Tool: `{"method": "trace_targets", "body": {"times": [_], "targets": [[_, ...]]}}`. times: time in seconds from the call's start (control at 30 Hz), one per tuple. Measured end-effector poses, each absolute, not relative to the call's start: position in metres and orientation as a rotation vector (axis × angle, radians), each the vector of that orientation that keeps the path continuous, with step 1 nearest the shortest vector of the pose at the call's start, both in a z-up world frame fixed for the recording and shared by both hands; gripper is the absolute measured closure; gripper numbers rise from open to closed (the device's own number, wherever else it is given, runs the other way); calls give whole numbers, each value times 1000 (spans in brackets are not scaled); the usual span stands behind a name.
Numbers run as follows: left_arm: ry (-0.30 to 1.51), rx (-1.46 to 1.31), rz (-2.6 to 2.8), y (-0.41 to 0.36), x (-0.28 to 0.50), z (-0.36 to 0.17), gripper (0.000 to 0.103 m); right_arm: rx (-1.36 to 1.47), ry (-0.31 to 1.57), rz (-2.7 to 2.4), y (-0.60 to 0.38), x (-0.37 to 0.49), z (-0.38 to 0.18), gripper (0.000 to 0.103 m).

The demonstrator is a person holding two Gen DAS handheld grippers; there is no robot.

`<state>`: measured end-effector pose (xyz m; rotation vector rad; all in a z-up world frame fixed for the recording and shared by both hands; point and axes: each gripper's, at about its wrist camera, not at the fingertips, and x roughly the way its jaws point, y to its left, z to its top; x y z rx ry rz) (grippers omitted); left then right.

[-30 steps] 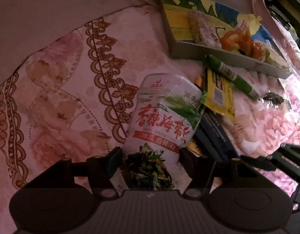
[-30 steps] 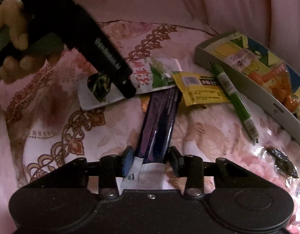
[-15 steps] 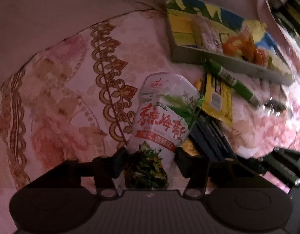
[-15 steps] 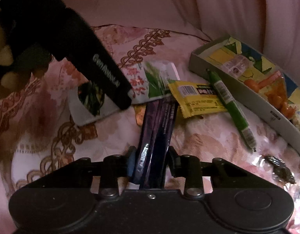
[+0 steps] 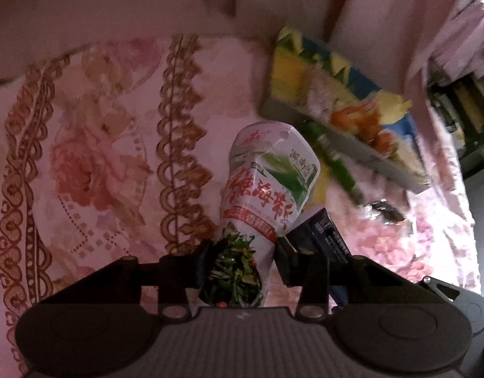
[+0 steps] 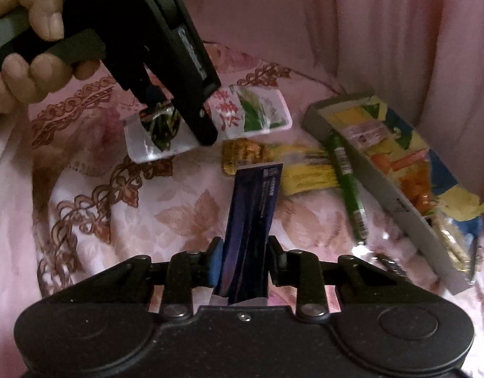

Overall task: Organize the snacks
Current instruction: 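Carry the seaweed bag and purple tube into the grey tray and open both tools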

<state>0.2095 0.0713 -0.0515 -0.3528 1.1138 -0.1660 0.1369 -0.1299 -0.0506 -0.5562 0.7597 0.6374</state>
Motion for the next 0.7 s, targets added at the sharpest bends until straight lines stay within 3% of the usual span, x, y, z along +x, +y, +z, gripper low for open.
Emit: {"method": "trace_targets", "body": {"times": [0.37, 0.7], "targets": [[876, -299, -162, 47, 194, -12, 57, -523, 612, 563, -159, 127, -40, 72], [695, -279, -127, 2, 272, 2, 56, -337, 525, 388, -207, 190, -24, 72]]}}
